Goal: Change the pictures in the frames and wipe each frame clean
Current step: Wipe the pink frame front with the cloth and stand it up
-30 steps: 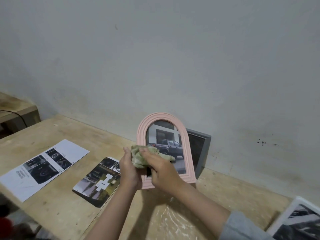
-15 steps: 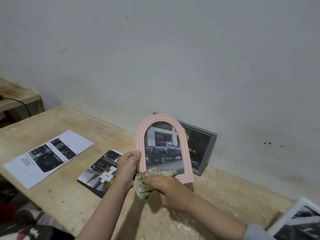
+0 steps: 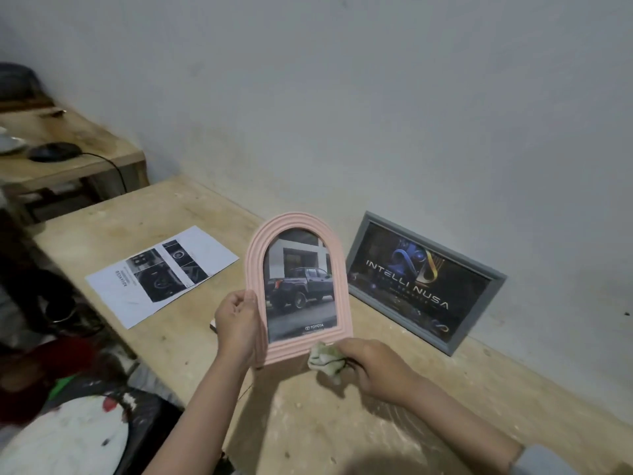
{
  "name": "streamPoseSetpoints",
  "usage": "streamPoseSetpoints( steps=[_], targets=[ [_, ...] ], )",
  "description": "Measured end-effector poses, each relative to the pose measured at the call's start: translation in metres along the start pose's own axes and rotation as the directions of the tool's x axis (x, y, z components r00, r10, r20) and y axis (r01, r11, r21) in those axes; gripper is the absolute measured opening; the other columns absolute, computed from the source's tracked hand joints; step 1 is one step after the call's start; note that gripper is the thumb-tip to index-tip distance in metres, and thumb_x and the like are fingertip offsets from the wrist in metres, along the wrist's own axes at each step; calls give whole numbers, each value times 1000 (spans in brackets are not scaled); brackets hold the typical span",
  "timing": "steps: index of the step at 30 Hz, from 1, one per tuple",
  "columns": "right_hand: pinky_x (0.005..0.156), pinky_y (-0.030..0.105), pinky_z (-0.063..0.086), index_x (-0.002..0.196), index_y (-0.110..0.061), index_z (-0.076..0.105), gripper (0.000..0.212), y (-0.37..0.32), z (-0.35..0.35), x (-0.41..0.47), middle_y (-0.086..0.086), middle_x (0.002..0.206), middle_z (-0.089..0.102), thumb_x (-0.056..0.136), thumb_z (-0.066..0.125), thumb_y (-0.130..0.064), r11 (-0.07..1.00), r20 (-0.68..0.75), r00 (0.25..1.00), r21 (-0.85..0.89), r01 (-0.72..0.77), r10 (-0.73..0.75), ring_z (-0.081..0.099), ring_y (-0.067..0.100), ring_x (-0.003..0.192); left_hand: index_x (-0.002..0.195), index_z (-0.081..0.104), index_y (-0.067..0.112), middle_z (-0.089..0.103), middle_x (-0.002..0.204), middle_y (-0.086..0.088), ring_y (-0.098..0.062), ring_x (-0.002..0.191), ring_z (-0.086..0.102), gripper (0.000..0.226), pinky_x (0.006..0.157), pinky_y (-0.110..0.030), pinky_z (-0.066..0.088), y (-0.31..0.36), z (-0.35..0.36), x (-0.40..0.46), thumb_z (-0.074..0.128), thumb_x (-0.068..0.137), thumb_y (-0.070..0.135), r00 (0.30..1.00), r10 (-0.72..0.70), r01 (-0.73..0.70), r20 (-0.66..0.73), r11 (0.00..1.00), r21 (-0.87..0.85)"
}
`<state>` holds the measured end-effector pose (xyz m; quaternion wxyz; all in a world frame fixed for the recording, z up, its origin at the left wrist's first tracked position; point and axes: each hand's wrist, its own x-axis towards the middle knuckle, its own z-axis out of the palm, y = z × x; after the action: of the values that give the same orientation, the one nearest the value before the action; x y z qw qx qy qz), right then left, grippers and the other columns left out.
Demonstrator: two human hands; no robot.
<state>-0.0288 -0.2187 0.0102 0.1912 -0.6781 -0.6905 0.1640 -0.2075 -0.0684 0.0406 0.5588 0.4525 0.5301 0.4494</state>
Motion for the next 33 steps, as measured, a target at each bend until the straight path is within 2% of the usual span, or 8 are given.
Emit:
streamPoseSetpoints(
  steps=[4, 8, 13, 19, 23, 27, 30, 33],
  targets=[
    [67, 24, 42, 95, -23, 66, 34, 7, 6, 50, -2, 92, 67, 70, 46, -10, 991, -15, 995, 87, -101, 103, 62, 17, 85, 94, 58, 5, 54, 72, -2, -19, 66, 48, 17, 56, -24, 40, 4, -37, 38, 46, 98, 16, 990, 6, -5, -142, 1000, 10],
    [65, 27, 39, 100, -20, 66, 32, 20, 16, 114, 0, 95, 67, 74, 54, -5, 985, -67, 983, 15, -171, 171, 62, 25, 89, 94, 58, 7, 54, 74, -1, -16, 65, 49, 15, 58, -26, 39, 14, -65, 80, 45, 98, 14, 981, 16, -5, -195, 998, 55],
    [72, 37, 51, 109, -25, 61, 35, 38, 24, 207, -4, 106, 65, 80, 55, -4, 974, -130, 967, -30, -223, 217, 62, 21, 95, 78, 51, 7, 40, 63, -8, -18, 48, 37, 21, 35, -17, 33, 21, -78, 131, 40, 95, 6, 978, -101, 94, -183, 995, -44],
    [69, 32, 40, 106, -13, 59, 43, 82, 34, 279, 9, 105, 64, 71, 51, 11, 923, -192, 935, -191, -335, 299, 59, 32, 95, 56, 45, 23, 29, 53, 2, -15, 47, 27, 33, 48, -31, 24, 9, -79, 192, 40, 86, 12, 976, -192, 189, -107, 981, -33],
    [87, 43, 47, 137, -15, 39, 65, 106, 57, 295, 9, 140, 41, 76, 51, 1, 787, -61, 850, -349, -509, 523, 32, 36, 132, 71, 47, 16, 29, 52, 0, -13, 44, 28, 22, 47, -29, 24, 5, -78, 210, 41, 91, 12, 973, -214, 209, -85, 976, -59],
    [113, 46, 24, 150, -13, 15, 69, 106, 63, 291, 12, 156, 15, 89, 45, -20, 780, 114, 786, -269, -565, 608, 0, 37, 144, 61, 51, 22, 36, 55, 3, -17, 52, 32, 31, 53, -32, 28, -3, -82, 222, 45, 91, 18, 986, -149, 152, -79, 988, 33],
    [114, 46, 20, 149, -14, 22, 63, 90, 48, 286, 13, 157, 15, 93, 47, -29, 792, 43, 793, -96, -603, 608, 13, 32, 144, 61, 52, 22, 36, 56, 2, -17, 53, 32, 24, 53, -32, 27, -3, -79, 225, 48, 85, 26, 985, -167, 169, -51, 985, 30],
    [112, 41, 24, 143, -13, 37, 49, 58, 34, 277, 9, 151, 34, 97, 46, -25, 821, -134, 812, 168, -546, 568, 29, 27, 139, 61, 52, 23, 34, 55, 2, -16, 51, 30, 20, 52, -30, 25, -1, -71, 225, 48, 79, 29, 983, -185, 185, -5, 983, -11]
  ],
)
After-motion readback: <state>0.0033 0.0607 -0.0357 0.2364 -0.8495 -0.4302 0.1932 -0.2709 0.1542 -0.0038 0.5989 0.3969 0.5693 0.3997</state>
